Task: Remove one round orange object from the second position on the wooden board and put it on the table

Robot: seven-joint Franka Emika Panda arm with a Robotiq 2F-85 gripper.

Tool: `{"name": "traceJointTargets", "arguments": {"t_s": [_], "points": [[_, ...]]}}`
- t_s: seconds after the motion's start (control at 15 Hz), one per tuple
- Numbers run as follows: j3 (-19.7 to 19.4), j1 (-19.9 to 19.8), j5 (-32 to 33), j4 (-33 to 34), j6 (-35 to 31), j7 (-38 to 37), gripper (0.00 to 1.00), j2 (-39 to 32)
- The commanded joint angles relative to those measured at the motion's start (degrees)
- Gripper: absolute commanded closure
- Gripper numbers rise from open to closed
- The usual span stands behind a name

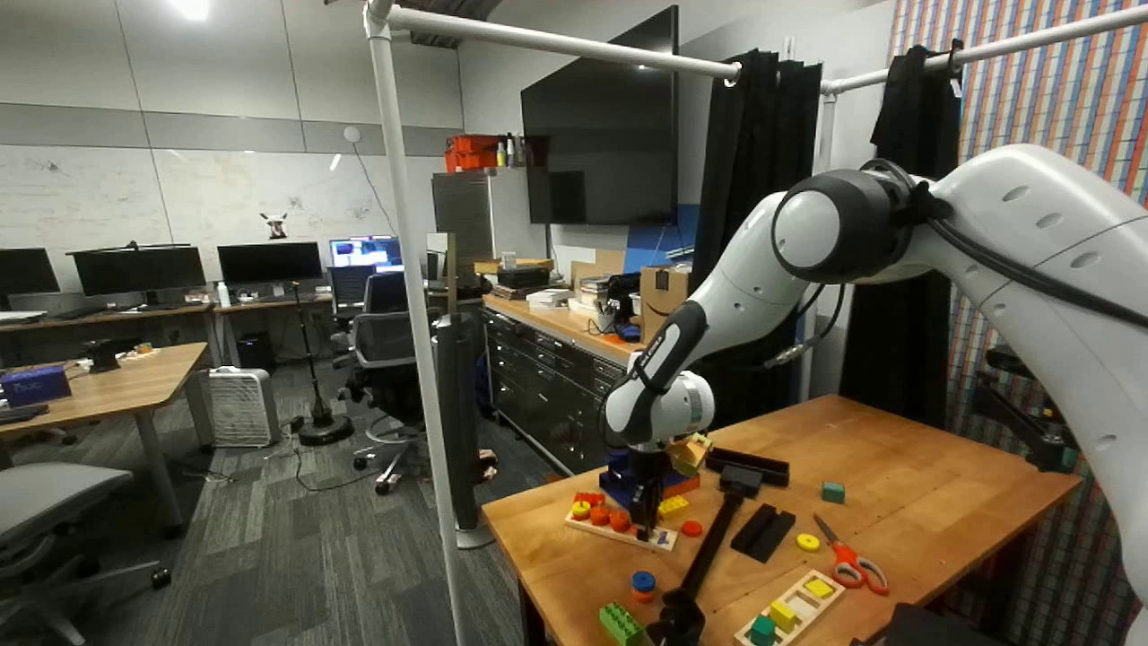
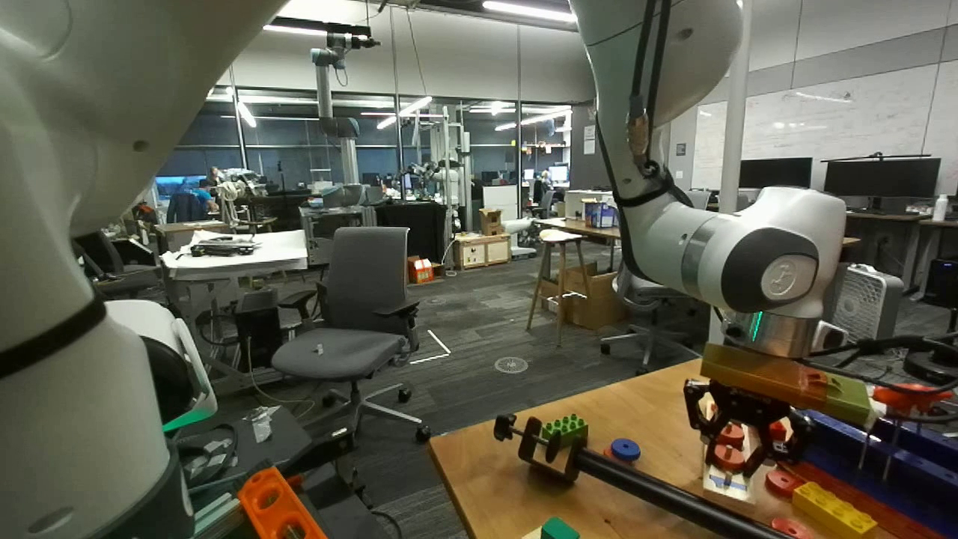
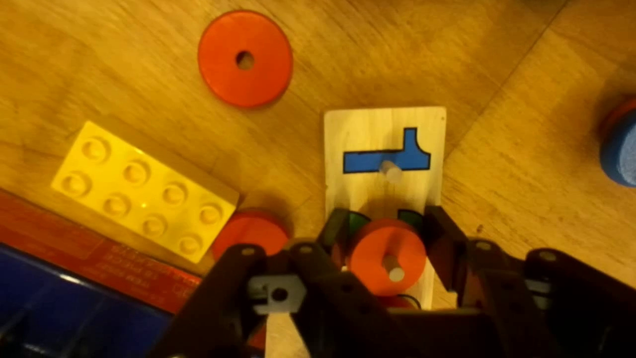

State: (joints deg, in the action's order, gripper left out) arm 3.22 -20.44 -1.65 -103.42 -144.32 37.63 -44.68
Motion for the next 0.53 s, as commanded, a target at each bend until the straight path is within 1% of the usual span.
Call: {"name": "traceJointTargets", "arguments": {"t_s": [0.0,0.47], "points": [[-0.62,1.19,0.69,-0.61,-1.87,-1.58,0.81,0.73],[-1.56,3.57,2.22,-4.03,-5.63,-4.71,0.81,4.96]]}}
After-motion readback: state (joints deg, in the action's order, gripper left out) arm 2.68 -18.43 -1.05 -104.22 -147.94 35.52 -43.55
